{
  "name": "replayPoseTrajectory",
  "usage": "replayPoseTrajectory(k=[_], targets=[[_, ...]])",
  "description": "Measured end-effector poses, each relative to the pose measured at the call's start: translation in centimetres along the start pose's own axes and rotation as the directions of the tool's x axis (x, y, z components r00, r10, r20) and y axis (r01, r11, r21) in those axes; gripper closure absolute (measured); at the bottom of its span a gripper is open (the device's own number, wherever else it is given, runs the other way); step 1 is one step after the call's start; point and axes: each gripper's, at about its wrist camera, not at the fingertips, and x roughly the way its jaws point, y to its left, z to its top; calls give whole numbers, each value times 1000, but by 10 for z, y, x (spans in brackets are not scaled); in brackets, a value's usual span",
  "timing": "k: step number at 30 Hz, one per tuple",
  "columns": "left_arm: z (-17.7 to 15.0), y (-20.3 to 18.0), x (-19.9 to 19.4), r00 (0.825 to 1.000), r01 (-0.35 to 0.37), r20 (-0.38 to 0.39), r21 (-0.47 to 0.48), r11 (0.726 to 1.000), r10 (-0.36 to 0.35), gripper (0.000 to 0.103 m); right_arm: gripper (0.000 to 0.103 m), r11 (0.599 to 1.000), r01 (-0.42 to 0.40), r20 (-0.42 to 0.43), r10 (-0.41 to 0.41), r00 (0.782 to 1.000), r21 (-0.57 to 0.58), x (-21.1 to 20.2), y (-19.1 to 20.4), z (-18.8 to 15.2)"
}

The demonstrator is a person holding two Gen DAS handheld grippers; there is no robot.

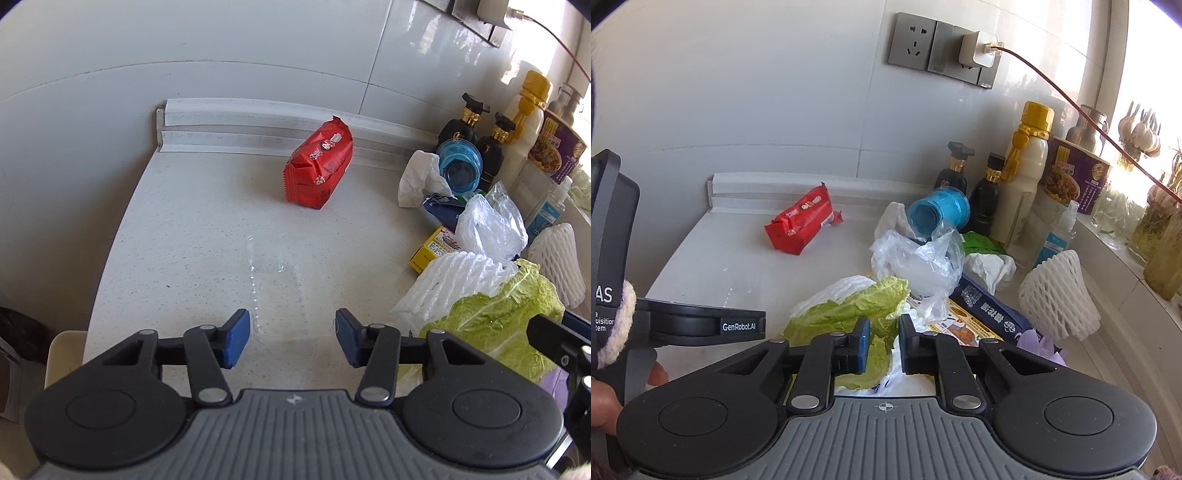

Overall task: Collect trash
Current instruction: 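Grasp the clear plastic tray with the left tool while the right tool grasps a cabbage leaf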

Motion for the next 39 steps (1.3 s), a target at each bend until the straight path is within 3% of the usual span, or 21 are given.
replayPoseTrajectory(k=[2,5,39], targets=[[0,1,-1,1000,-3,7,1,1000,3,59,100,1000,1,8,-1,1000,23,-1,-1,0],[1,3,-3,1000,-1,19,-1,1000,1,60,103,999,-1,22,0,1000,46,-4,-3,1],[29,63,-43,996,94,10,-68,993,-94,61,103,999,-13,138,17,990,-30,-58,53,47]])
